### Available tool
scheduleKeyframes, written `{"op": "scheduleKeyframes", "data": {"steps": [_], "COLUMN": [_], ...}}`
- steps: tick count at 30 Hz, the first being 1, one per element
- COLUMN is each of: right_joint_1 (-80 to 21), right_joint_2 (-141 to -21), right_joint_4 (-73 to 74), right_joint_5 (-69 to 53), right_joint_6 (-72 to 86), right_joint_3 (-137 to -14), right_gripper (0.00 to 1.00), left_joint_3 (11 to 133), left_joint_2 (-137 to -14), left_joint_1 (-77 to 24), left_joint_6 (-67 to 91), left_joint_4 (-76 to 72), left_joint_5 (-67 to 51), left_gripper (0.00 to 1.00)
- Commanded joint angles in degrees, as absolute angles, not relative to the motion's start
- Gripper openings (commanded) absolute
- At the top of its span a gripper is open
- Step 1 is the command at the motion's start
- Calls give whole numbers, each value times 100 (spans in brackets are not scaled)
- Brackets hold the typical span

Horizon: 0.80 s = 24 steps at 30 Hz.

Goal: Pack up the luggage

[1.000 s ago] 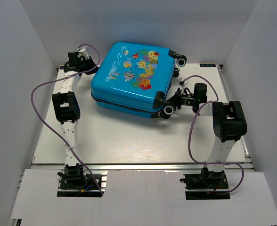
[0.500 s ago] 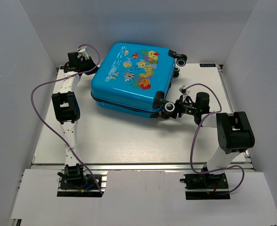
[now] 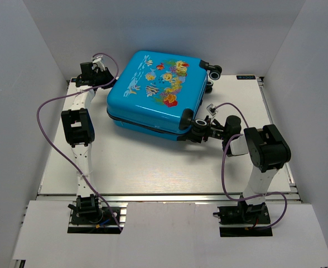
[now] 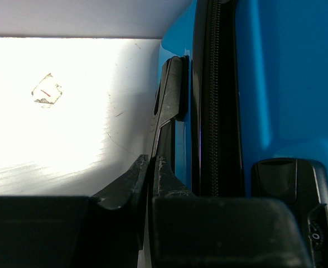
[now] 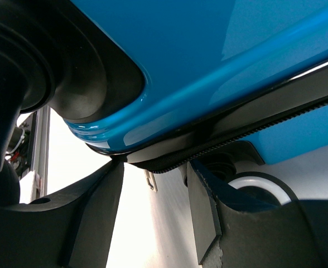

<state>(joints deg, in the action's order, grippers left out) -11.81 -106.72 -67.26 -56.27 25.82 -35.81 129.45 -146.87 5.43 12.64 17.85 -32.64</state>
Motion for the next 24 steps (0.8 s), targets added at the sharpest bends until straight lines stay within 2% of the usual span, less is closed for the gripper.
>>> {"op": "scheduleKeyframes", "data": {"steps": [1,4,5,6,7,8,10,11,13,18,21,22,23,24], "right_joint_1": [-1301,-1450,-1528,-1538,-1547,-1556,-1564,-1591,-1608,-1565,-1564,-1573,-1582,-1582], "right_joint_2": [-10618,-10486,-10451,-10441,-10424,-10433,-10424,-10424,-10424,-10328,-9716,-9521,-9301,-8951], "right_joint_4": [-7806,-7182,-7085,-7145,-7146,-7189,-7198,-7216,-7548,-8464,-7011,-6378,-5137,-4672], "right_joint_5": [-5371,-4993,-4870,-4800,-4799,-4781,-4843,-4912,-4983,-4932,-3906,-3015,-2493,-1870], "right_joint_6": [2665,2137,2040,2048,2091,2127,2258,2320,2653,3348,2525,2192,1536,1381], "right_joint_3": [-3569,-3647,-3656,-3630,-3630,-3604,-3621,-3621,-3560,-3244,-3251,-3322,-3409,-3462], "right_gripper": [55,53,48,37,36,23,12,3,0,0,0,0,0,0], "left_joint_3": [12226,12182,12182,12182,12173,12173,12173,12173,12164,12094,11989,11971,11979,11979], "left_joint_2": [-15557,-15530,-15539,-15539,-15539,-15539,-15539,-15539,-15530,-15478,-15399,-15381,-15372,-15355], "left_joint_1": [571,571,571,571,571,571,571,571,571,571,571,571,571,571], "left_joint_6": [905,914,905,914,905,914,923,932,932,932,923,914,905,888], "left_joint_4": [3349,3313,3305,3305,3305,3296,3296,3296,3296,3287,3261,3252,3261,3261], "left_joint_5": [-2171,-2171,-2171,-2197,-2197,-2206,-2206,-2180,-2206,-2180,-2110,-2057,-2022,-1995], "left_gripper": [0,0,0,0,0,0,0,0,0,0,0,0,0,0]}}
